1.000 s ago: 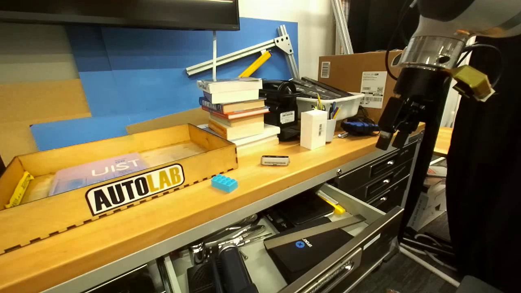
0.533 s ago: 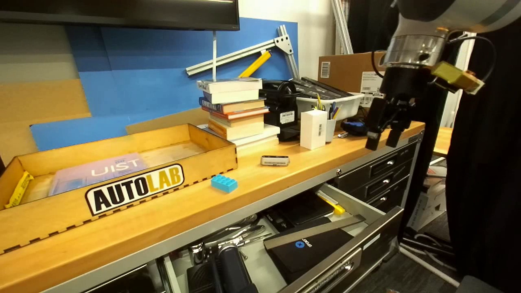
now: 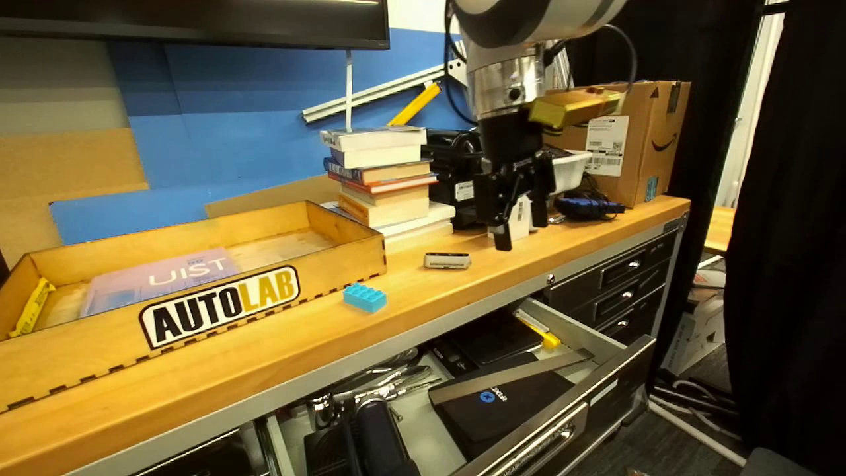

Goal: Pick up the blue object from the counter and put it in the open drawer and close it

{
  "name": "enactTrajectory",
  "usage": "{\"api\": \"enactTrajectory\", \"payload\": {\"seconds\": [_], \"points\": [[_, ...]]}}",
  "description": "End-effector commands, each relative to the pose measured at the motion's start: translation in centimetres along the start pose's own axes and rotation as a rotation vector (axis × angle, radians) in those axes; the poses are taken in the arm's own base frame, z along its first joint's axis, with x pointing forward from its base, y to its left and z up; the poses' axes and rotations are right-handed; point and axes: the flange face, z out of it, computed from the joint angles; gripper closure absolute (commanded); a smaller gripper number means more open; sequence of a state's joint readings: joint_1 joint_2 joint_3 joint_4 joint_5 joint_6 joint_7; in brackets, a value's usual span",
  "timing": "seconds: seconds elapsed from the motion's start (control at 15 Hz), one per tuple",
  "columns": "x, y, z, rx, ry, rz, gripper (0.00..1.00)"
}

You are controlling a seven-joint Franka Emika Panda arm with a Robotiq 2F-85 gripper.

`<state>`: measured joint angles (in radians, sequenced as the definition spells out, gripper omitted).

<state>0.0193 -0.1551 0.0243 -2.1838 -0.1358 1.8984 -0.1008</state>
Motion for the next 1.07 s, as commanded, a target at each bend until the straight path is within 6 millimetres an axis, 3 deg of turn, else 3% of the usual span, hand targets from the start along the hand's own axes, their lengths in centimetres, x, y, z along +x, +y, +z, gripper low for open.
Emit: {"api": "enactTrajectory", "payload": {"seconds": [0.0,0.4,0.73,1.0], "points": [[6.2,-2.0,-0.4,-0.074,-0.043,-0.105,0.00],[12.2,-6.9,1.2,-0.044,-0.039,-0.196,0.00],[14.6,-11.3,1.9,0.016,-0.065,-0.232,0.00],[16.4,-13.8,2.4,0.021,-0.019,-0.139,0.00]]}}
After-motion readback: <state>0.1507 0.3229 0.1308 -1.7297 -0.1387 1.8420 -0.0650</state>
